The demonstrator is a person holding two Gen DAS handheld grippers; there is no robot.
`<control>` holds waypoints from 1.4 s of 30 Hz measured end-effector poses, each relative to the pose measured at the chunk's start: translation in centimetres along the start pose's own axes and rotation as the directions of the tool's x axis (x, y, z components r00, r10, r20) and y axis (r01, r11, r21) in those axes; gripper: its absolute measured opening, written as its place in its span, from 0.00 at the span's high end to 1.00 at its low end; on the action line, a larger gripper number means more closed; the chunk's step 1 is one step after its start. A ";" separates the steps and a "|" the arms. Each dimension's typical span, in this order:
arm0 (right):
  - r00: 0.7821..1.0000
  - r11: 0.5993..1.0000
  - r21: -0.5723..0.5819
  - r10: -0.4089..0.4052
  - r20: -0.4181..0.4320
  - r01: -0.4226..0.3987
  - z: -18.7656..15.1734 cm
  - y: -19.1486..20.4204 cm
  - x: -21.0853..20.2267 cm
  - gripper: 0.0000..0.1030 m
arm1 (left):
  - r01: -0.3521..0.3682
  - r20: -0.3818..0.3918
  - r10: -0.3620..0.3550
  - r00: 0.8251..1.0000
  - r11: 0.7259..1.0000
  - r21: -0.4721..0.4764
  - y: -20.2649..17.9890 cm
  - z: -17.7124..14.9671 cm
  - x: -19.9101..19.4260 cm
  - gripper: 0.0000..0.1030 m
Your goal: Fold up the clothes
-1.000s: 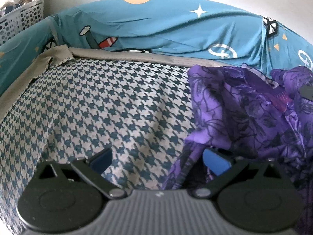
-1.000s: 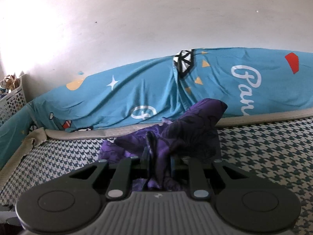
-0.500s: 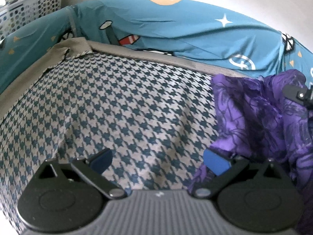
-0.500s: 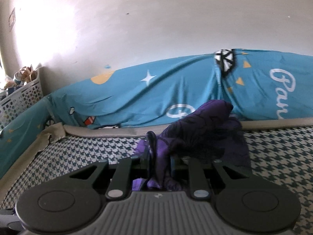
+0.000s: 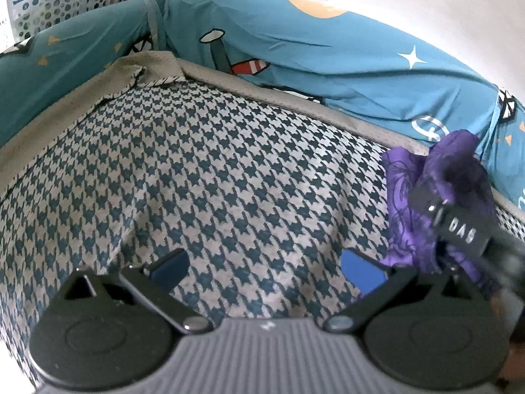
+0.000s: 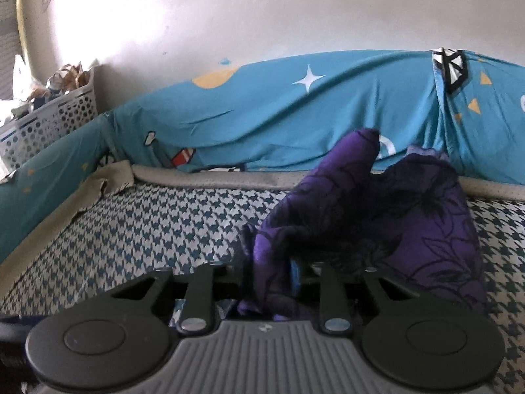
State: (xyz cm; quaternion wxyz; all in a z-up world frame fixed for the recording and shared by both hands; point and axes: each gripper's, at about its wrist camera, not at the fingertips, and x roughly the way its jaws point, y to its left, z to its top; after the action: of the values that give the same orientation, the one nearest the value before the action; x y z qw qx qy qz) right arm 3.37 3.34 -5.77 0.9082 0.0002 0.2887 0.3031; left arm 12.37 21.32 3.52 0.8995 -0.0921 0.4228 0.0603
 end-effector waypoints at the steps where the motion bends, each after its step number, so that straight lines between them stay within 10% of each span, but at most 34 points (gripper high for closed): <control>1: 1.000 1.000 -0.011 0.007 -0.003 -0.007 0.0 0.1 -0.1 0.67 | 0.000 0.000 0.000 1.000 1.000 -0.004 0.0 0.0 0.0 0.00; 15: 0.994 0.997 0.045 0.057 0.096 -0.061 1.5 -2.1 -4.8 0.58 | -0.007 0.002 0.007 1.000 1.000 -0.028 -0.1 0.2 -0.1 0.00; 24: 0.996 0.996 0.087 -0.004 0.091 -0.004 2.9 -3.3 -2.1 0.67 | -0.008 0.016 0.009 1.000 0.999 -0.031 0.0 0.2 -0.6 0.00; 42: 0.992 0.984 0.127 0.124 0.001 -0.123 2.7 -2.9 1.0 0.66 | 0.006 -0.005 -0.006 1.000 0.999 -0.040 0.0 0.5 -0.3 0.00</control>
State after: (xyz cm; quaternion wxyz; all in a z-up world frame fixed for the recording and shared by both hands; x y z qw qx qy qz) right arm 7.06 1.96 -4.58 0.8849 0.0746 0.3097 0.3398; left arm 12.55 21.40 4.12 0.8967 -0.1116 0.4234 0.0657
